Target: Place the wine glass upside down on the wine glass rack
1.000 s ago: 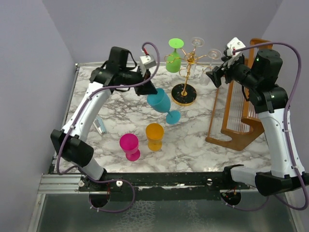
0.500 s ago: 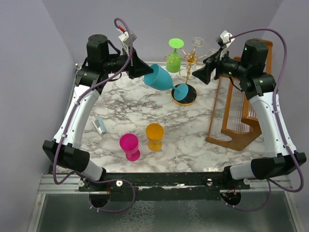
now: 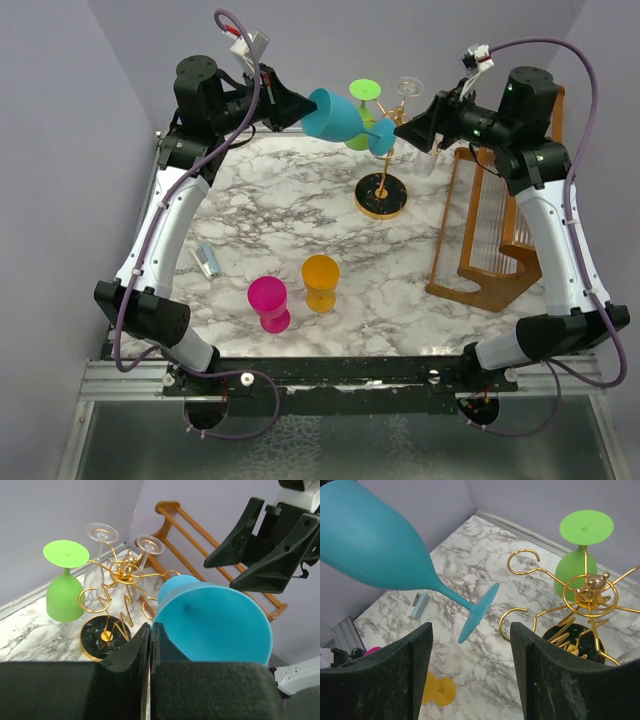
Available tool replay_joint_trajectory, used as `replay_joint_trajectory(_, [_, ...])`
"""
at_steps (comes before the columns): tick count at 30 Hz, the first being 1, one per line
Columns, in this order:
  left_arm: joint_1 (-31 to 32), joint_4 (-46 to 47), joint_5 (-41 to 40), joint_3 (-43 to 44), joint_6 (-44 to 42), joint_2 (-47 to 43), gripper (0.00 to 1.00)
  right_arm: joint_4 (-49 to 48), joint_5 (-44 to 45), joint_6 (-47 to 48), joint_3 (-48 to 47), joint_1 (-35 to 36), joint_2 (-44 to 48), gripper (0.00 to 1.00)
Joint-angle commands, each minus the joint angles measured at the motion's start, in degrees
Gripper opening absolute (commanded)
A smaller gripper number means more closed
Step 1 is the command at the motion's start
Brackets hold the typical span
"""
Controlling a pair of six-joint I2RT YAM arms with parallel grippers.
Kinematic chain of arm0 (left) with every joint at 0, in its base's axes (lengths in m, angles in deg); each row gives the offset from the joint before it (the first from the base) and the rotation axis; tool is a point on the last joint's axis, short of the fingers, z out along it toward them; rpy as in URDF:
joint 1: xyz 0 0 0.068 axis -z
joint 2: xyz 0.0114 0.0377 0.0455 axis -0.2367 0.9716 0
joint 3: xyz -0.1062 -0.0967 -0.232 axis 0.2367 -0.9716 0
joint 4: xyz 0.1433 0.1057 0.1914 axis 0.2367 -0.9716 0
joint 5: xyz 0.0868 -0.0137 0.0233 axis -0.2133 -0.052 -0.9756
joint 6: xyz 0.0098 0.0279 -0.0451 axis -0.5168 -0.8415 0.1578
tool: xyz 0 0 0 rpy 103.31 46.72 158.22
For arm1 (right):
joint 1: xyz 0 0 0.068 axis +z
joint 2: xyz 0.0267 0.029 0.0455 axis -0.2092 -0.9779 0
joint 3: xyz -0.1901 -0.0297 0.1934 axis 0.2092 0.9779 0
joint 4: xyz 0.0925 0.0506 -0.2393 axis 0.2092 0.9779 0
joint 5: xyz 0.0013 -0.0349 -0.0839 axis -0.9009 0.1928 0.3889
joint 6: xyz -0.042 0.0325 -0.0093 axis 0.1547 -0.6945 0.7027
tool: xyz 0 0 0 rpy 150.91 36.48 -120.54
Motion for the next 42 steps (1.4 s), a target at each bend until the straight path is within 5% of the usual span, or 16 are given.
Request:
replay_joint_trajectory(1, [-0.31,2.60,-4.91,2.36,1.71,0.84,0.00,-0.01,1.62,-5.42,-1.73,1.30,-2.93,0.60])
replay_joint_trajectory(42, [2.05,3.34,-6.46,1.14,-0.07,0.54,0.03,-3.58,8.07,-10.60,-0.08,2.96,-6.70,0.01])
